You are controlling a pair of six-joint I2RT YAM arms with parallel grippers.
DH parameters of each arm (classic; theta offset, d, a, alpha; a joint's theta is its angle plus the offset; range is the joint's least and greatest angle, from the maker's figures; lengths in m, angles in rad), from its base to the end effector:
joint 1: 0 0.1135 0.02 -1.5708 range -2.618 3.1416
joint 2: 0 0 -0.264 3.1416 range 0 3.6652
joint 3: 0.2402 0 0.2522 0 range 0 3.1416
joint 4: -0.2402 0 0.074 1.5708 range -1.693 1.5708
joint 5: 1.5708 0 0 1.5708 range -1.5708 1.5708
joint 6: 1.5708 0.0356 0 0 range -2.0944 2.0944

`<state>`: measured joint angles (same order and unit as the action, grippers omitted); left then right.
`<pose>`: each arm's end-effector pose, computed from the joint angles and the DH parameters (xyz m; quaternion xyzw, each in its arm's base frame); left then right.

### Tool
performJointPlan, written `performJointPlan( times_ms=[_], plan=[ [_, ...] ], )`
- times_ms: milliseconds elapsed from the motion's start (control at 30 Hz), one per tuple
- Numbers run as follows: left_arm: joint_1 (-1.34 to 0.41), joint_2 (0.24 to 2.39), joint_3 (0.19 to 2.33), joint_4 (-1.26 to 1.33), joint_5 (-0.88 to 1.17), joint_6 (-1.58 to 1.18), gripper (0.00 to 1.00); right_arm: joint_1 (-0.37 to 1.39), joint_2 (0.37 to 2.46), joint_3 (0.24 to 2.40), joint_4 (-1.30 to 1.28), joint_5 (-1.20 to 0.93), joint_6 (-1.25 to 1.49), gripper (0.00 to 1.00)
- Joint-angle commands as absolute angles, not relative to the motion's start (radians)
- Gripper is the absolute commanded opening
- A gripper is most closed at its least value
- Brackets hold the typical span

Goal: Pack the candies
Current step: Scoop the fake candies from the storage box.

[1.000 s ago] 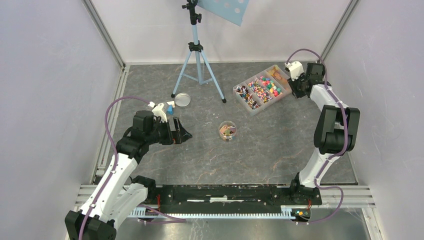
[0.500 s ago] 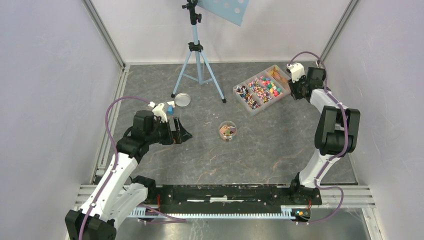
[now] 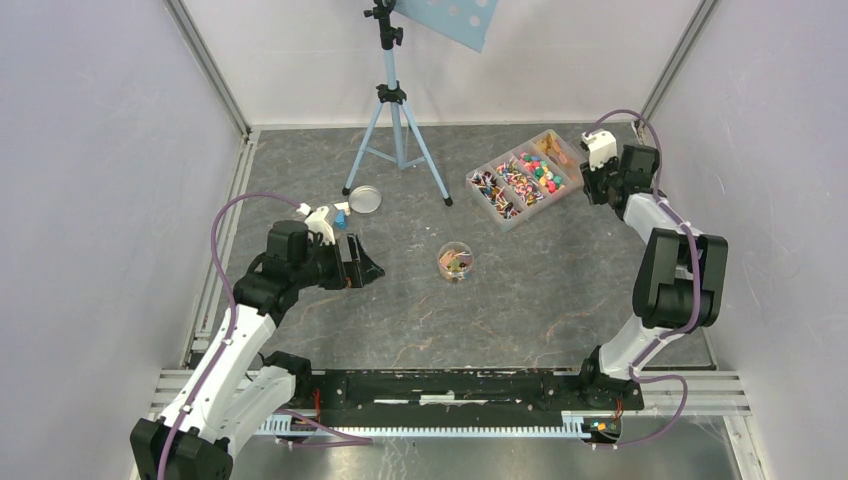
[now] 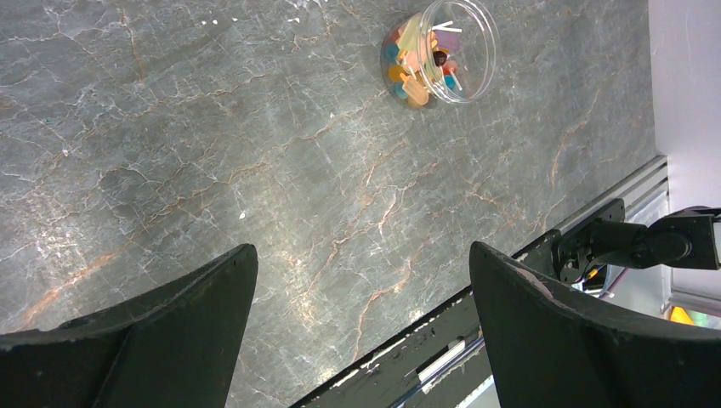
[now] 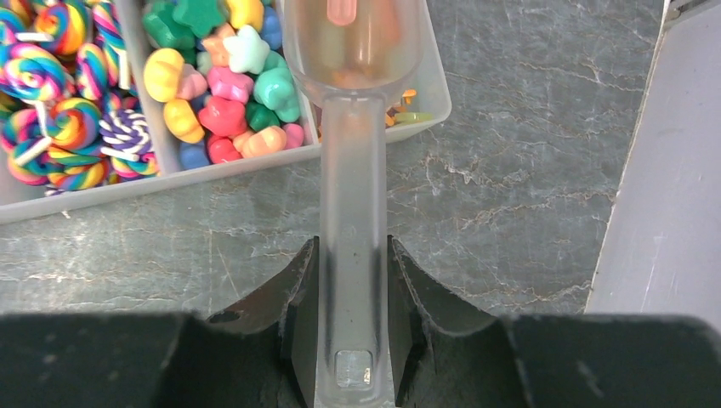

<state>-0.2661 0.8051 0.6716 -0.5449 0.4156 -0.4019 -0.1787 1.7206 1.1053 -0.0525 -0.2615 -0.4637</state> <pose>0.1610 -0.0588 0.2638 0.0289 0.8867 -0.3143 0.3379 0.3748 -0.0583 0.2150 -0.1830 0.8750 -0.0253 0.4475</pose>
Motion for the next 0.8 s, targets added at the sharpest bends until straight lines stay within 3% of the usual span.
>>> performJointPlan(
  times_ms=[0,767],
  plan=[
    [-0.272,0.802,0.681,-0.538,0.413,-0.359,1.00,-0.167,1.663,1.087,-0.039,-0.351,-0.439,0.00],
    [-0.272,0.779,0.680,-0.536,0.406,-0.360,1.00,-0.161,1.407,0.985,-0.059,-0.478,-0.389,0.00]
  ],
)
